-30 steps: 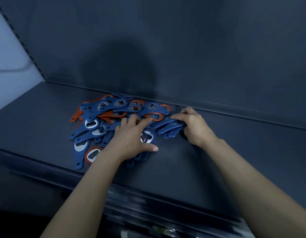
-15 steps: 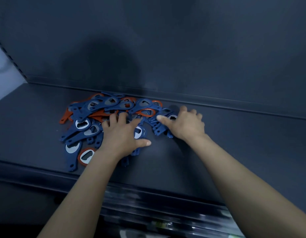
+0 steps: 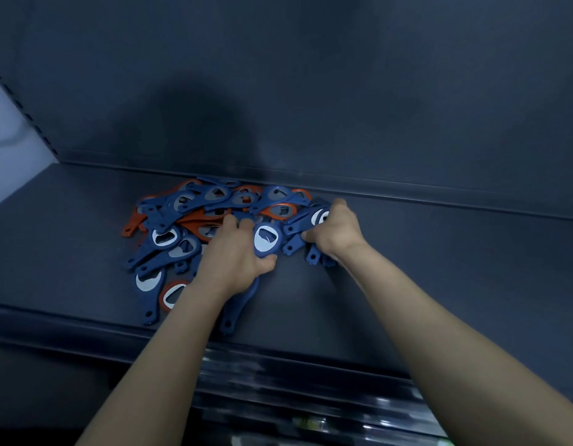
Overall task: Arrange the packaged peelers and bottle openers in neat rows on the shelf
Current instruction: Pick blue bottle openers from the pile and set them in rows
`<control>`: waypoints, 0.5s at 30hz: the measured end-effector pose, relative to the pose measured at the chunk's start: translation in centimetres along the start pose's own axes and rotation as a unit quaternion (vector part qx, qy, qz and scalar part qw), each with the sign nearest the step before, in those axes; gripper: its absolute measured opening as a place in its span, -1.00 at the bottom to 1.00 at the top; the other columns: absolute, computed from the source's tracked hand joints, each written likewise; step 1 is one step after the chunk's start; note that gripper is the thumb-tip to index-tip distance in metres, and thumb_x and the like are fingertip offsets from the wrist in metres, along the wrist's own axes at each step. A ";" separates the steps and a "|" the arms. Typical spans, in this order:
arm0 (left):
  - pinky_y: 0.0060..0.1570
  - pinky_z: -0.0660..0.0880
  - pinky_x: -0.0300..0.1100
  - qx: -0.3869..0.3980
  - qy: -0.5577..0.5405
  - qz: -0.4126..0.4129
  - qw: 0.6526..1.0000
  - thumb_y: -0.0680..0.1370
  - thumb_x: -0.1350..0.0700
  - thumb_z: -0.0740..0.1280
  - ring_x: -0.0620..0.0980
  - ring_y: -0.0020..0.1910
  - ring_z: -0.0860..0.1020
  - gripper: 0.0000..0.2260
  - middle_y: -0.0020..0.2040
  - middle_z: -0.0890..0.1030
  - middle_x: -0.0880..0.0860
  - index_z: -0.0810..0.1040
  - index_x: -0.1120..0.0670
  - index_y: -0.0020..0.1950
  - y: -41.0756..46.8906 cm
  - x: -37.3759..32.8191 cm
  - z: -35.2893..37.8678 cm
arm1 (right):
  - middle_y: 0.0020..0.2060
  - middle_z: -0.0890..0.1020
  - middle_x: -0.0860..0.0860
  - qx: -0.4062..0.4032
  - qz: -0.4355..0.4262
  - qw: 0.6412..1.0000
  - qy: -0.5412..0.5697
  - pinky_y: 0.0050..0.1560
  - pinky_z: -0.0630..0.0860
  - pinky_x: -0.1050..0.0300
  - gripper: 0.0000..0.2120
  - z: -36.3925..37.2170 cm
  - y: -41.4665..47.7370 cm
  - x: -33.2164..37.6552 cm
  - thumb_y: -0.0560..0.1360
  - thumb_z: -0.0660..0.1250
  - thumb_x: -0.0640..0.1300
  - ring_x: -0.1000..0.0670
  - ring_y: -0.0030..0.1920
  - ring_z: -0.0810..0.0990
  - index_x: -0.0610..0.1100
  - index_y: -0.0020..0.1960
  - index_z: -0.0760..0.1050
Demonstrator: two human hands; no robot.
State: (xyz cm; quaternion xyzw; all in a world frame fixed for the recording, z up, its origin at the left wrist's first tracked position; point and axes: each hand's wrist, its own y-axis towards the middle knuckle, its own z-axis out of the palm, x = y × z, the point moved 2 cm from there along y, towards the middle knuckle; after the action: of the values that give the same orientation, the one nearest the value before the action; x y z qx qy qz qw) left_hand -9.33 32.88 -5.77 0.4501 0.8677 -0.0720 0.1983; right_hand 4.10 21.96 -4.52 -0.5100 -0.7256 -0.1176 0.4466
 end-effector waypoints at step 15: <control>-0.23 0.45 -0.02 -0.060 -0.106 0.039 0.992 0.39 -0.01 0.39 0.10 -0.22 0.50 -0.70 -0.22 0.55 0.01 0.35 0.08 -0.07 1.4 -3.1 -1.8 | -0.17 0.62 -0.07 0.038 -0.013 0.973 0.226 -0.06 0.62 -0.07 -0.64 -3.7 -0.6 -2.5 0.31 0.43 -0.44 -0.12 -0.16 0.64 -0.08 -0.08 0.41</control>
State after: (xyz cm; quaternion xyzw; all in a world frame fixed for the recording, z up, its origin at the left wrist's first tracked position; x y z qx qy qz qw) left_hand -7.08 31.96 -2.77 0.4610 0.8263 -0.0594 0.3181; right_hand 5.77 17.81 -4.16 -0.4436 -0.6160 -0.2078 0.6169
